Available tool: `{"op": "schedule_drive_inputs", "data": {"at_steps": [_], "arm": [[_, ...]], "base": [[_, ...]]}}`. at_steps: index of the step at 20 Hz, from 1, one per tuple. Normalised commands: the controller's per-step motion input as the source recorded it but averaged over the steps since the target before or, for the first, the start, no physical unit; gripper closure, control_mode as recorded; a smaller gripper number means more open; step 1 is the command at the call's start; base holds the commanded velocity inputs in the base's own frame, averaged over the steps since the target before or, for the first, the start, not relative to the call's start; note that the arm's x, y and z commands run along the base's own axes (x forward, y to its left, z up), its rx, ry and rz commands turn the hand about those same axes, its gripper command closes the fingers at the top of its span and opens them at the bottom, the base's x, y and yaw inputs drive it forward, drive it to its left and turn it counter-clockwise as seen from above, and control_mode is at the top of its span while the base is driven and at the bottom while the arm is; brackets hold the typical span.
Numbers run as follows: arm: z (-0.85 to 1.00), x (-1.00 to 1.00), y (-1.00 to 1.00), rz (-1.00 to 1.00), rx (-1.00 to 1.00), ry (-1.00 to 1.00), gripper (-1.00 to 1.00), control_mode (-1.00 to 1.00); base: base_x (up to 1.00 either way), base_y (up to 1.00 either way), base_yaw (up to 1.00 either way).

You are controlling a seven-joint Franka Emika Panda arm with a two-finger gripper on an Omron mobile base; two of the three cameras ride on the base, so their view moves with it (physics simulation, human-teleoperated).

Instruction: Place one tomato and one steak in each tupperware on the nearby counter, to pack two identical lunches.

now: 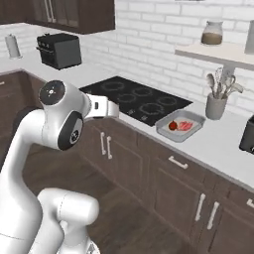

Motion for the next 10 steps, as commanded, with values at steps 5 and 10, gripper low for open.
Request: {"op": "schedule_drive_inputs", "data": {"at_steps": [5,10], "arm": [[0.0,0.0,0.0,0.0,0.0,0.0,1.0,1.0],[0.0,0.0,0.0,0.0,0.0,0.0,1.0,1.0]], "base": [[0.27,-0.11,-0.6],[0.35,-0.14,-0.65]]}}
